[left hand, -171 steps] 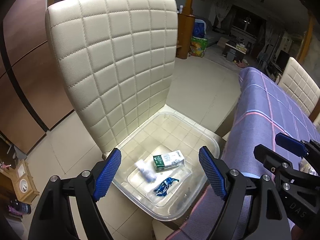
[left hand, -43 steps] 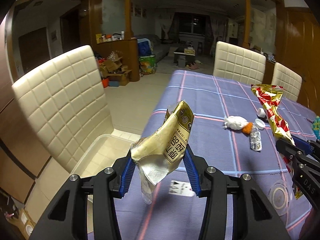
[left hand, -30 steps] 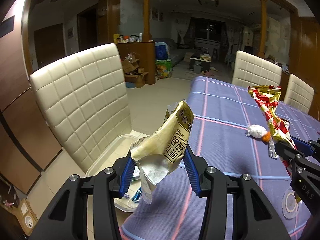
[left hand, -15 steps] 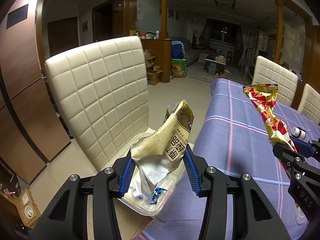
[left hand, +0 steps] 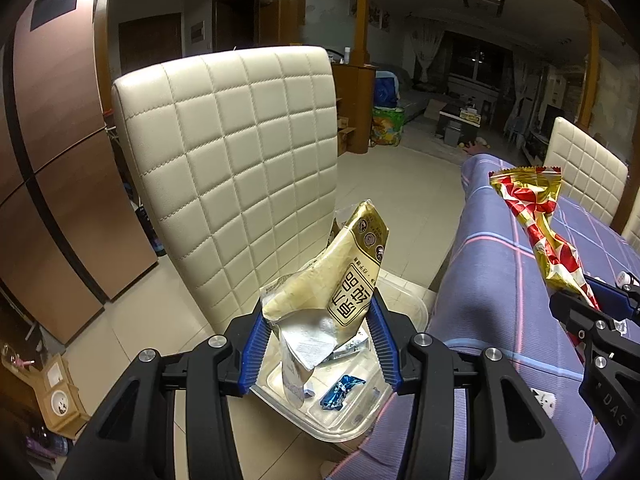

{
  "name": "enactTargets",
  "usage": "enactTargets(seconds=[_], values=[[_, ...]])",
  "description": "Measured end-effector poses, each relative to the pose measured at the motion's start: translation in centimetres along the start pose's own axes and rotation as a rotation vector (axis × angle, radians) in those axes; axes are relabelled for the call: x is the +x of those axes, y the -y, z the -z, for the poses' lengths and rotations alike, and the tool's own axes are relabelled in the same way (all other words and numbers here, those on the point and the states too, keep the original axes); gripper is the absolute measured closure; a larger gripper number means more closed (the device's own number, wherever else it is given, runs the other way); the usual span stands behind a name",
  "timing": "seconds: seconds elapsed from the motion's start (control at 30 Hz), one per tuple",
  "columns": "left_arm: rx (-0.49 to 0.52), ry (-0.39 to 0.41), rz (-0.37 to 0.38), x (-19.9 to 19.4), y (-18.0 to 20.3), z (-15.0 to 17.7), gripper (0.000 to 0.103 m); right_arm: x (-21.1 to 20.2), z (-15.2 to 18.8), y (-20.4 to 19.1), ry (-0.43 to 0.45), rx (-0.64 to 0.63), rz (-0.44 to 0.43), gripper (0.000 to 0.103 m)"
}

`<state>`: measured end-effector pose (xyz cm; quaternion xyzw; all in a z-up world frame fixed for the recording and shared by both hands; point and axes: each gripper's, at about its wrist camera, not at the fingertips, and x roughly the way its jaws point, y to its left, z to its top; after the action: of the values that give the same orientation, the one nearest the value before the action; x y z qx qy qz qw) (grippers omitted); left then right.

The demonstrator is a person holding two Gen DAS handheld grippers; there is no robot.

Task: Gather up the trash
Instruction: 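Open left tool to drop the gold wrapper while right tool drops the checkered wrapper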

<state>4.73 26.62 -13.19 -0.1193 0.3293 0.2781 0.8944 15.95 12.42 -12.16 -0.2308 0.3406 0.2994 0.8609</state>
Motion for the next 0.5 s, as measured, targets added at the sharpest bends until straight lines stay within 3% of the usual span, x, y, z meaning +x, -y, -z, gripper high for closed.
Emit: enactTargets(seconds=[0.5], values=[[-0.020,-0.031,-0.024,2.5,-1.1,-0.5,0.056,2.8,-1.5,-1.0,-0.026,-0.014,-0.027,0.075]])
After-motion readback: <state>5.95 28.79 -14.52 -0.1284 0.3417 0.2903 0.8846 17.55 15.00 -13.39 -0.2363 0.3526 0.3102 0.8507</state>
